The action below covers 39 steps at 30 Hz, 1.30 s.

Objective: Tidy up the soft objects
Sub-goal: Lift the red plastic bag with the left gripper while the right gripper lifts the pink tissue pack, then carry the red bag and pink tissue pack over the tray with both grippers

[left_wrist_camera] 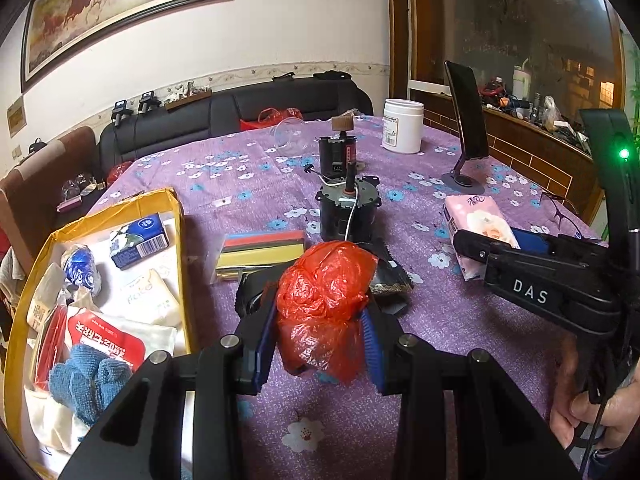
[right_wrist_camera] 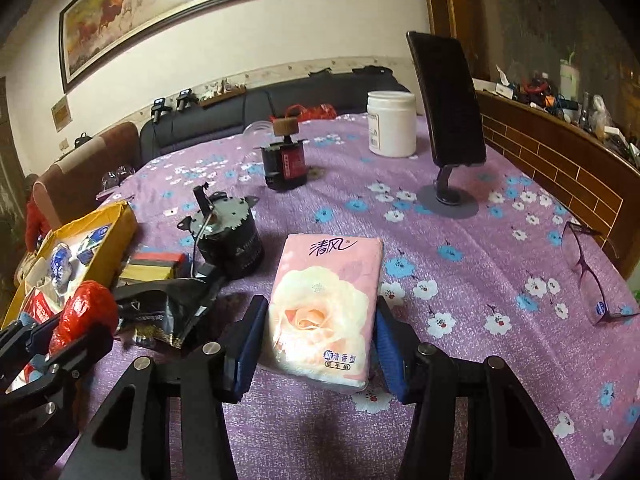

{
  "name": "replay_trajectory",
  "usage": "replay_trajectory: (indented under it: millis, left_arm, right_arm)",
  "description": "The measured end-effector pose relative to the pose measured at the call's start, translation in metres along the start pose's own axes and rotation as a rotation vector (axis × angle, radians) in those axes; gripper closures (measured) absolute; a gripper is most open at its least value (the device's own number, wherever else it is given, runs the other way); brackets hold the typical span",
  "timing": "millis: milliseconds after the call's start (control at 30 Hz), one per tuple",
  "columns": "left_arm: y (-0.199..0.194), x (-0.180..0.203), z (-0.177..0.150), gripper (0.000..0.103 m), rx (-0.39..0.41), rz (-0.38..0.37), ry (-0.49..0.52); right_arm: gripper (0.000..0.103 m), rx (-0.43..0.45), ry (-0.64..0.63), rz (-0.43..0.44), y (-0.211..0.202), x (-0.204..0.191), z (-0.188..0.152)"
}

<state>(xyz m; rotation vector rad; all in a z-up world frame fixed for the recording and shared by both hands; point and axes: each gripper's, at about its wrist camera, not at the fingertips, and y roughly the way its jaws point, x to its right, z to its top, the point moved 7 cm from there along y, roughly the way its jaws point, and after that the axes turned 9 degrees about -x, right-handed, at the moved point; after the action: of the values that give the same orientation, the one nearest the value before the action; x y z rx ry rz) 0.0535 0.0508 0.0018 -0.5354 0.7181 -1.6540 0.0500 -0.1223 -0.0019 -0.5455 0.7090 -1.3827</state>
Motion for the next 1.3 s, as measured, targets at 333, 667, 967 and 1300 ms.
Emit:
replay_trajectory:
  millis: [333, 667, 967, 1300]
  left_arm:
    - [-0.004, 0.000, 0.000, 0.066, 0.018, 0.005, 0.003]
    - [-0.006, -0.001, 0.001, 0.066, 0.032, 0.006, 0.003]
    - [-0.005, -0.001, 0.002, 0.066, 0.033, -0.002, -0.004]
    - [-0.012, -0.003, 0.004, 0.066, 0.060, 0.058, 0.012]
  right_arm:
    - [0.048, 0.048, -0.062, -0.074, -0.009, -0.010, 0.000]
    - [0.048, 0.079, -0.080, -0.208, -0.017, -0.004, 0.003]
    - [0.047, 0.057, -0.059, -0.167, -0.029, -0.005, -0.004]
    - [0.047, 0.066, -0.040, -0.077, -0.052, -0.012, -0.006]
